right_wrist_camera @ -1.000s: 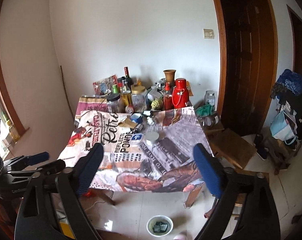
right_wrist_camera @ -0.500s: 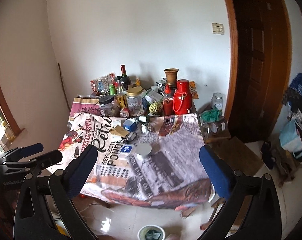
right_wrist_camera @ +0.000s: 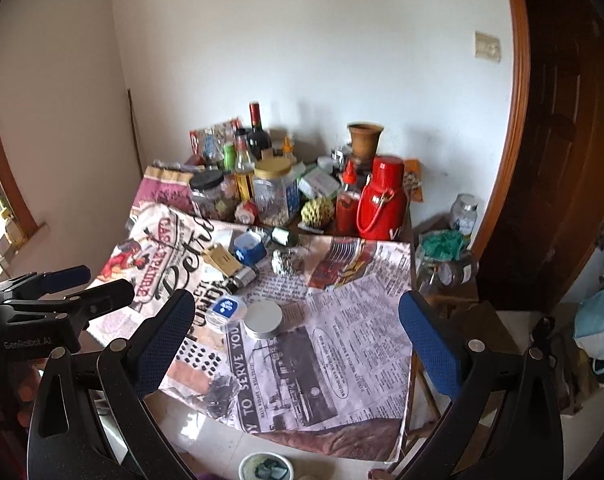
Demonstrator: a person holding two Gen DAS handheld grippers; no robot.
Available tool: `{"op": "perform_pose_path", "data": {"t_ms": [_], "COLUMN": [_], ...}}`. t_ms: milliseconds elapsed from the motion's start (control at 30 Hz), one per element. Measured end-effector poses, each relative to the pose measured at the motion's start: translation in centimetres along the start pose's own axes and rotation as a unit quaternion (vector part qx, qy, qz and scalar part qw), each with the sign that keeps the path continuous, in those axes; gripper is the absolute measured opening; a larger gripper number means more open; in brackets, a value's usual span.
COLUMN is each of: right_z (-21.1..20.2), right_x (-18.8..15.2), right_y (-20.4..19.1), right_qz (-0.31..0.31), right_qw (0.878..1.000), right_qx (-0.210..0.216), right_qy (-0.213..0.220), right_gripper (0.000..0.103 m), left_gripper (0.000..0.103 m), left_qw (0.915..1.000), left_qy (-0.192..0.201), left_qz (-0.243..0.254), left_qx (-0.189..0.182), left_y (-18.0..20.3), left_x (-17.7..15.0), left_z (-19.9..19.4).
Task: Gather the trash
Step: 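Move both open grippers back toward the table, then grasp the clear Lucky cup container with the left gripper while the right gripper grasps the metal lid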
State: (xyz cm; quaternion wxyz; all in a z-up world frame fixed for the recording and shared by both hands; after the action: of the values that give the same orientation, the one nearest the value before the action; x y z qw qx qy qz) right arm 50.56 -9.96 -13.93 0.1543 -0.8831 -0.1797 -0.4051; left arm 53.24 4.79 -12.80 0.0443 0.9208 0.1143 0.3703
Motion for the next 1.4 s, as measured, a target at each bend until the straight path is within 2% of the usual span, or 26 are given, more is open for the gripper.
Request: {"op": "perform_pose_path", "data": {"t_ms": [133, 333, 567, 800, 900, 1067, 1200, 1233, 1400], "right_z": [2.8, 6.7, 11.7, 15.5, 16.8, 18.3, 19.4, 19.7, 20.9], "right_x": [-0.1, -0.5, -2.1, -4.8, -6.1, -7.7, -8.4, -8.5, -8.6], "right_y": [0.2, -0.2, -0.5, 0.2, 0.8, 1.6, 1.6, 1.4, 0.2], "right_qz": [0.007, 0.024, 0.071, 0.098, 0.108, 0.121, 0.129, 0.129, 0.118], "right_qw": [1.0, 0.998, 0.989, 0.977, 0.971, 0.964, 0.96, 0.96, 0.96], "right_qx": [0.005, -0.023, -0.052, -0.074, -0.081, -0.082, -0.067, -0.062, -0.043], "right_qy": [-0.027, -0.062, -0.121, -0.177, -0.196, -0.222, -0.239, -0.242, -0.25], "right_gripper": [0.101, 0.101, 0.101, 0.101, 0.101, 0.101, 0.101, 0.101, 0.101], "left_gripper": [0.094, 0.094, 0.094, 0.094, 0.094, 0.093, 0.082, 0.076, 0.075], "left_qw": [0.9995, 0.9951, 0.9813, 0.9642, 0.959, 0.9553, 0.9536, 0.9554, 0.9599], "left_qy": [-0.031, -0.098, -0.187, -0.255, -0.271, -0.281, -0.285, -0.278, -0.261], "left_qz": [0.0, 0.011, 0.038, 0.049, 0.061, 0.074, 0.073, 0.079, 0.078], "left_qx": [0.007, -0.005, -0.026, -0.054, -0.057, -0.055, -0.063, -0.063, -0.064], "left_y": [-1.1, -4.2, -7.0, -7.5, -7.3, -7.1, -6.9, -6.8, -7.1], "left_x": [0.1, -0.1, -0.9, -3.0, -3.8, -4.5, -4.9, -4.8, -4.5], "left_z": [3.1, 8.9, 16.5, 23.3, 25.4, 27.7, 28.6, 28.6, 28.2]}}
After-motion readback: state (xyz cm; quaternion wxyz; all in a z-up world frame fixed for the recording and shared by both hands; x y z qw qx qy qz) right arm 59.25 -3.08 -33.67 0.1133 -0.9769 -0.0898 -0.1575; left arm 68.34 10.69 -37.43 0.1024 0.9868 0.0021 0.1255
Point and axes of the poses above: each gripper's, at about its wrist camera, not at the fingertips, and z roughly the way its jaws point, y to its right, x to its top, the point moved 6 cm from there along z, roughly the way its jaws point, and after that the axes turned 1 degree about -y, right-handed, at the moved point
